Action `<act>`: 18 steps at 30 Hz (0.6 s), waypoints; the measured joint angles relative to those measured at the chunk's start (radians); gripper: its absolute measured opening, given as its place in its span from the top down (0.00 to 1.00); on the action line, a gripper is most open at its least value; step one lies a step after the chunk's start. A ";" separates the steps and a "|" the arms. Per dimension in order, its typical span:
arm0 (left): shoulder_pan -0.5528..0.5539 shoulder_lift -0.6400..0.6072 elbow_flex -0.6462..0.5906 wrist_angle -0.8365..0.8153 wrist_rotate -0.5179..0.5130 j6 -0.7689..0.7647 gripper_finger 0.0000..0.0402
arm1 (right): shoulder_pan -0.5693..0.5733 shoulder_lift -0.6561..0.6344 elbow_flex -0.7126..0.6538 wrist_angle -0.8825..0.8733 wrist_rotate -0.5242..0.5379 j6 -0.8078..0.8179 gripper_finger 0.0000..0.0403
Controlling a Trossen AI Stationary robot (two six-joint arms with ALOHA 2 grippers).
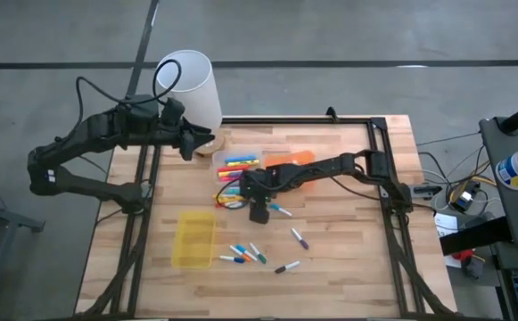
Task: Pick & Place Markers
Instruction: Put the light blue highlighter into the transparent bin
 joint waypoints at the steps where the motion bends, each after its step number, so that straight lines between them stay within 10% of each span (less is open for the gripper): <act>1: 0.000 0.000 0.000 0.000 0.000 -0.002 0.61 | 0.000 0.000 0.011 -0.021 0.002 0.001 0.54; 18: -0.001 -0.005 0.000 -0.001 0.006 0.000 0.61 | 0.104 -0.005 0.184 -0.229 0.168 0.109 0.54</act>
